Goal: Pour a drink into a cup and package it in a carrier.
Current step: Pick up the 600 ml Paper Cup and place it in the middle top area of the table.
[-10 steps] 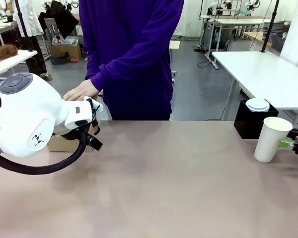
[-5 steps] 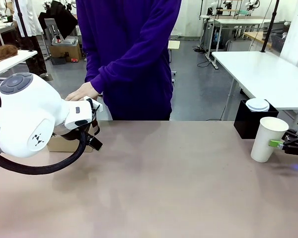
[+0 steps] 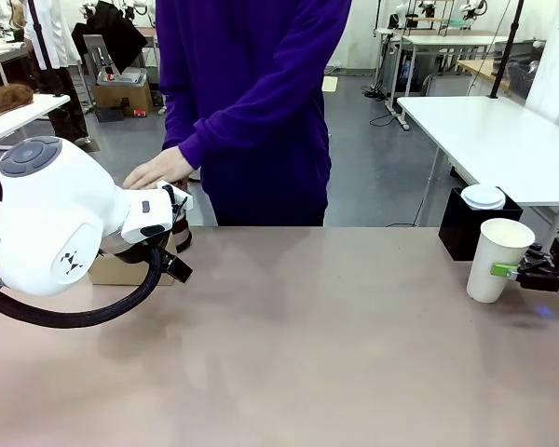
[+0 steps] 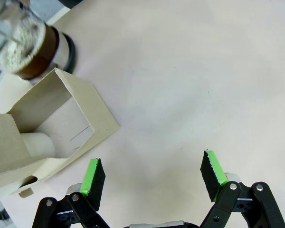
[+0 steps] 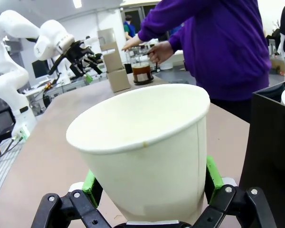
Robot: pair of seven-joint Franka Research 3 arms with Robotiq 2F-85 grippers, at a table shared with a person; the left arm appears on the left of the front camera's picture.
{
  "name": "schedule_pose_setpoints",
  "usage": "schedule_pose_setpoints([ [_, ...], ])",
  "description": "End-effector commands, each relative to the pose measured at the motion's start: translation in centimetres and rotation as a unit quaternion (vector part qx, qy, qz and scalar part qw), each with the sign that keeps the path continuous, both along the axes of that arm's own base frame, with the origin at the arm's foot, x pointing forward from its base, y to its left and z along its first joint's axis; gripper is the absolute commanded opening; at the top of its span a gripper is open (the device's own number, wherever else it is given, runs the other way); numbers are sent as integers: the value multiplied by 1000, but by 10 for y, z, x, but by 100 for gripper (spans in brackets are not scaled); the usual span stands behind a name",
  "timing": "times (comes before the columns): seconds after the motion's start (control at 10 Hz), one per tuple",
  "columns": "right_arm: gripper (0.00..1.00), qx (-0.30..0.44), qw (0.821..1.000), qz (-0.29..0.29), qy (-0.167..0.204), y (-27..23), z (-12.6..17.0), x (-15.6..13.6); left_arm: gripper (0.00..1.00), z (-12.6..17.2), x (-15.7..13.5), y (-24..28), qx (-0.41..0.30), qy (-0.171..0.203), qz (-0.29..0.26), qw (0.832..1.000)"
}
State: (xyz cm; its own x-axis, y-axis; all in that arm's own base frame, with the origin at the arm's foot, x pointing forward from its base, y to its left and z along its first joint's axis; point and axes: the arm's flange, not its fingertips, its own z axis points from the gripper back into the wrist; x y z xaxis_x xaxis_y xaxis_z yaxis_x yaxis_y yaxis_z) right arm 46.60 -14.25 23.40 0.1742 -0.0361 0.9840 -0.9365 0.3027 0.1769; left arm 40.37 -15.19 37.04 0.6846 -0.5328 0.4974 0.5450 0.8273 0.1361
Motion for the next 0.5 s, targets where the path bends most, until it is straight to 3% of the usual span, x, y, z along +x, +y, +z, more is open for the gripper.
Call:
schedule_pose_setpoints([
  [0.0, 80, 6, 1000, -7, 9, 4, -3, 5, 100, 0, 0, 0, 0, 0, 0, 1000],
  [0.1, 80, 21, 999, -6, 40, -2, 0, 6, 100, 0, 0, 0, 0, 0, 0, 1000],
  [0.2, 80, 1, 1000, 0, 2, 0, -2, 0, 100, 0, 0, 0, 0, 0, 0, 1000],
  [0.4, 80, 1, 1000, 0, 2, 0, -2, 0, 100, 0, 0, 0, 0, 0, 0, 1000],
])
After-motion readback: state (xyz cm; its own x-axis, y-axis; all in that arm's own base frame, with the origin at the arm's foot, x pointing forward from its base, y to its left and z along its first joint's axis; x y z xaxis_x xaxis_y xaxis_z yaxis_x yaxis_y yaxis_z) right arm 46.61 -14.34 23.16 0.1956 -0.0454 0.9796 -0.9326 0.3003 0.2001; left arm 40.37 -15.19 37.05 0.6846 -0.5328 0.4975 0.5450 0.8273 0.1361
